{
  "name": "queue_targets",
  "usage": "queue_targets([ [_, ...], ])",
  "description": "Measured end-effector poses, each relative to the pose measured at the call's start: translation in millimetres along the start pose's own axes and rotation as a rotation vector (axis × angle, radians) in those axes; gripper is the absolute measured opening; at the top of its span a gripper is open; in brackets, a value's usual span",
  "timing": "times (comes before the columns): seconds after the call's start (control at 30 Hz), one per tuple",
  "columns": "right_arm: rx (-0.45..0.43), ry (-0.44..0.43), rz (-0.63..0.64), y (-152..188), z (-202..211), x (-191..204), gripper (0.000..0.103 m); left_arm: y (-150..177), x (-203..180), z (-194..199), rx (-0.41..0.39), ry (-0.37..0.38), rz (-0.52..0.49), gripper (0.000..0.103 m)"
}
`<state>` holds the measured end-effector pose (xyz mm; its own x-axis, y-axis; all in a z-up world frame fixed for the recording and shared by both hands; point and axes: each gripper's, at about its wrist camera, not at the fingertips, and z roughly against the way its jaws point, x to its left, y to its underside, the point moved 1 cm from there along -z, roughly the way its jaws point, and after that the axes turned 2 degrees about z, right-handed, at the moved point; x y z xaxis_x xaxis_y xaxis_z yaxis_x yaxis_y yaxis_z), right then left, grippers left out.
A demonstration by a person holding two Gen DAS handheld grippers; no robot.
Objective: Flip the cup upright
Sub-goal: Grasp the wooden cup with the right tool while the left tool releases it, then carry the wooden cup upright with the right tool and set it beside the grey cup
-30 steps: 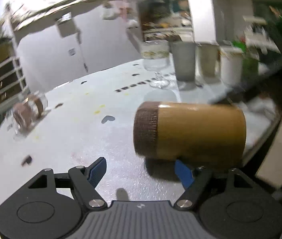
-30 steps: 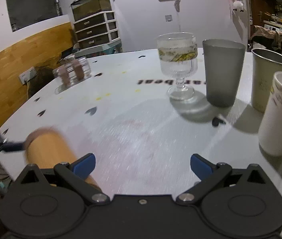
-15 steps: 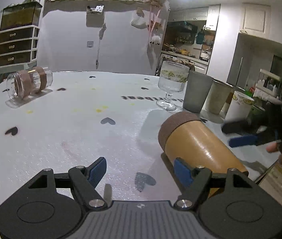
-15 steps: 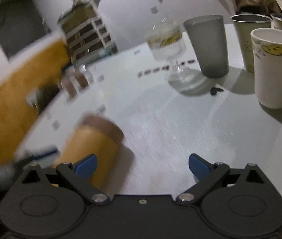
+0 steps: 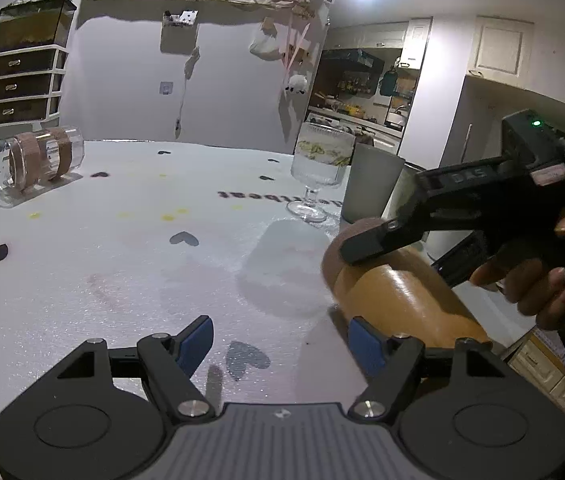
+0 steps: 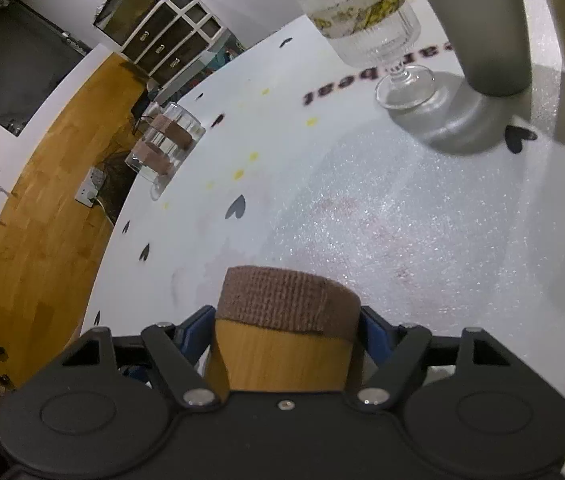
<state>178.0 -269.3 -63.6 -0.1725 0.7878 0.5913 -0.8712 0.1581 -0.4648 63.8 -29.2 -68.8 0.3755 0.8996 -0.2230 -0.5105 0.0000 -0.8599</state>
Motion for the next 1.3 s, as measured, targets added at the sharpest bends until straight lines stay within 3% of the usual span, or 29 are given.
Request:
queue_targets([
  [0.1,-0.041,0.011,0.051,-0.1,17.1,2.4,0.076,-0.1,-3.0,2.8,-0.011,0.005,0.000,0.075],
  [0.37,-0.274,0.128,0.209,-14.3,74.7,3.2,0.075,-1.7,-11.4,6.2,-0.034,0.007,-0.016,0.075],
  [0.5,-0.381,0.291,0.303,-29.8,79.3,2.4,0.074,-2.5,-14.7,3.7,-0.045,-0.003,-0.014,0.075],
  [0.63,-0.446,0.511,0.399,-47.2,66.0,-2.6,0.074,-2.4,-18.0,3.8,-0.048,-0.003,-0.024,0.075],
  [0.73,-0.464,0.590,0.418,-57.6,62.7,-10.1,0.074,-2.7,-20.7,4.3,-0.050,-0.001,-0.031,0.075],
  [1.07,-0.468,0.655,0.427,-58.9,60.5,-14.9,0.074,-4.3,-29.1,4.1,-0.055,0.012,-0.042,0.076],
  [1.2,-0.488,0.655,0.419,-51.6,68.1,-10.9,0.085,-9.6,-32.4,5.0,-0.061,0.005,-0.045,0.076],
  [1.3,-0.531,0.636,0.419,-43.4,84.4,-1.1,0.086,-15.7,-36.2,6.9,-0.076,0.002,-0.047,0.076],
])
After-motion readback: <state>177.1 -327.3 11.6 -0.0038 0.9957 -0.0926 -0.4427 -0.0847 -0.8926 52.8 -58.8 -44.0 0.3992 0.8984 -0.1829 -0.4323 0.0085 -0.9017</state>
